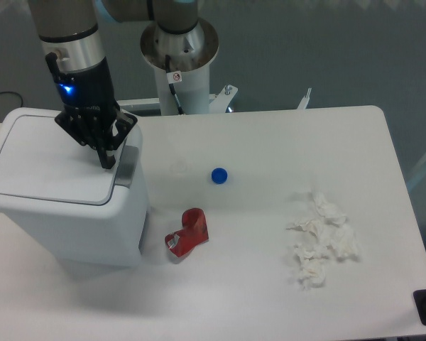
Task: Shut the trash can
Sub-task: 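Hold the gripper pressed on the closed lid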
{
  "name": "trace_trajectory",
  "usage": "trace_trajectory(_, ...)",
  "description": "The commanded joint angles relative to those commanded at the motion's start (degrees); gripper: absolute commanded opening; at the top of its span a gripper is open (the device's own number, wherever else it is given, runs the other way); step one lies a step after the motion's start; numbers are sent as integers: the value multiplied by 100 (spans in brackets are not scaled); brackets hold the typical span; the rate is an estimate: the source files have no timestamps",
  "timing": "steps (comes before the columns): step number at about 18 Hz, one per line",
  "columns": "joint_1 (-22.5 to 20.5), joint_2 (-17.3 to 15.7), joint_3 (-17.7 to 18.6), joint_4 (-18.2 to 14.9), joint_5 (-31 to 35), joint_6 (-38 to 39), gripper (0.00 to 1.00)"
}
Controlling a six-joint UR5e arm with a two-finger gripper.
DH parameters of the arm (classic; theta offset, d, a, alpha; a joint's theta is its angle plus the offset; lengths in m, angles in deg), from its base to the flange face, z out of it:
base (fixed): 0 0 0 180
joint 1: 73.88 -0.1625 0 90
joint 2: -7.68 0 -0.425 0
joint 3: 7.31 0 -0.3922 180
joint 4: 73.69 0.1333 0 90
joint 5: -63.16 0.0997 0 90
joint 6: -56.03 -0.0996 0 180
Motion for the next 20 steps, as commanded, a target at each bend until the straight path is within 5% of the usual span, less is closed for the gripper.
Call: trace_trajectory(20, -9, 105, -61, 0, -123, 18, 0)
